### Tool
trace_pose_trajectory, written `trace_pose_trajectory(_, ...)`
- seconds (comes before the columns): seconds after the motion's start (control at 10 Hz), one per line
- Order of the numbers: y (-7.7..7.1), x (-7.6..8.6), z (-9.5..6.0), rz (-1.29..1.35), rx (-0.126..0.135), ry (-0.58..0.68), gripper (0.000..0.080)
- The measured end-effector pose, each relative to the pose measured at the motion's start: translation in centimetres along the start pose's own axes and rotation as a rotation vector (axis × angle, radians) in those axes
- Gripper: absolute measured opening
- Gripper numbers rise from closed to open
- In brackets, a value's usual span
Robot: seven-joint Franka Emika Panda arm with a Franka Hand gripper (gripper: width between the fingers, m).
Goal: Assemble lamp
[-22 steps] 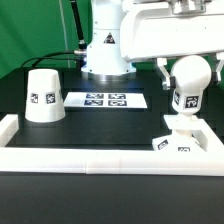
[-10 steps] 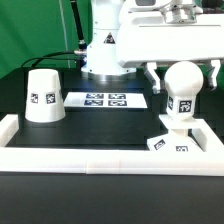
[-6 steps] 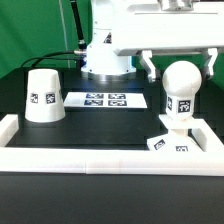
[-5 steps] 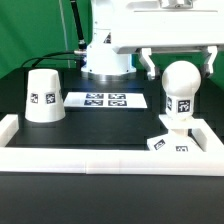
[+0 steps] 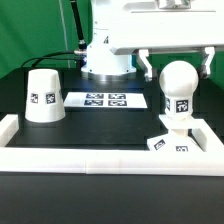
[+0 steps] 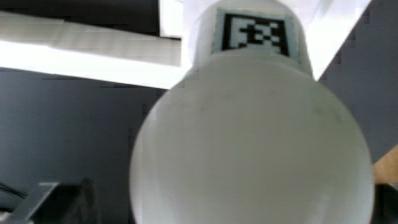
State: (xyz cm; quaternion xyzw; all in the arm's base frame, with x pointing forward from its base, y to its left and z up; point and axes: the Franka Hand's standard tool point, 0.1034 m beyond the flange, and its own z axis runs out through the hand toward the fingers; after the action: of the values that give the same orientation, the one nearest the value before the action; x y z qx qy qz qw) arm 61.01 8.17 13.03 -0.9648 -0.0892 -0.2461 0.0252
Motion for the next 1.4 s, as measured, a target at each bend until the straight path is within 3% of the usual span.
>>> trace_pose_trajectory(0.5,-2.2,-0.1,0.3,0.051,0.098,-0.338,0.0698)
trace_pose_trajectory(0.7,-2.7,-0.4,0.7,0.044,0.123,-0.441,0.0698)
trace_pose_trajectory(0.9,-2.3,-0.8,1.3,0.046,0.114,-0.418,0.0698)
trace_pose_trajectory(1.4,-2.2,-1.1,1.0,0.045,0.111,-0.412,0.0698)
